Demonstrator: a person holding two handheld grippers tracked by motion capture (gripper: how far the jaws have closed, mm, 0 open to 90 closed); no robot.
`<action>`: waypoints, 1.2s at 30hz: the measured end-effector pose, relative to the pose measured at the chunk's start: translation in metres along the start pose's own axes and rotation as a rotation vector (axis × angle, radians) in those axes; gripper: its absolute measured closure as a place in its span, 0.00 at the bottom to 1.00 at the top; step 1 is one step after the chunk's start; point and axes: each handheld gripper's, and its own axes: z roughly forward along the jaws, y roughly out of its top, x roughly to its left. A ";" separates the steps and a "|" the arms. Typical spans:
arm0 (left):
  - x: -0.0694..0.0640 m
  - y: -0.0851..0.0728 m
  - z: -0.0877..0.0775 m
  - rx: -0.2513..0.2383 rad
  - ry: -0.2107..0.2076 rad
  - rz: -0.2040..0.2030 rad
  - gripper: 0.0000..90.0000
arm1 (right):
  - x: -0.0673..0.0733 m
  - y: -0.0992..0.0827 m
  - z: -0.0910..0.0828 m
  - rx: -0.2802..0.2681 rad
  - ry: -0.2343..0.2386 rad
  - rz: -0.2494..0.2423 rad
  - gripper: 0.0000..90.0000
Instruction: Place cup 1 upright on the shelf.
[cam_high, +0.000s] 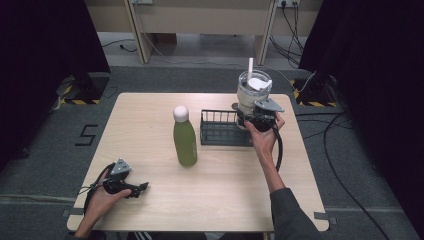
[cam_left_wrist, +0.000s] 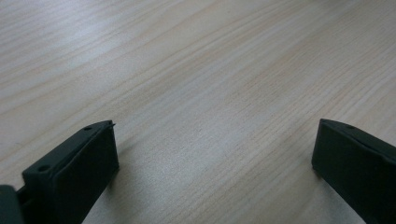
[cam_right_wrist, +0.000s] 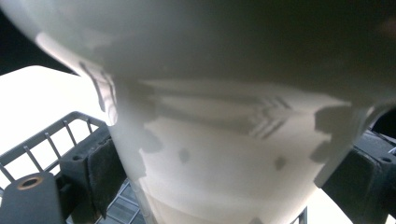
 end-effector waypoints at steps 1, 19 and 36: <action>0.000 0.000 0.000 0.001 0.000 0.000 0.00 | 0.000 -0.001 0.000 -0.001 -0.002 -0.003 0.12; 0.000 0.000 0.000 -0.001 0.000 0.000 0.00 | -0.001 -0.021 0.012 0.025 -0.006 0.007 0.12; 0.000 0.000 0.000 -0.001 0.001 0.000 0.00 | -0.001 -0.031 0.014 0.029 -0.012 0.008 0.12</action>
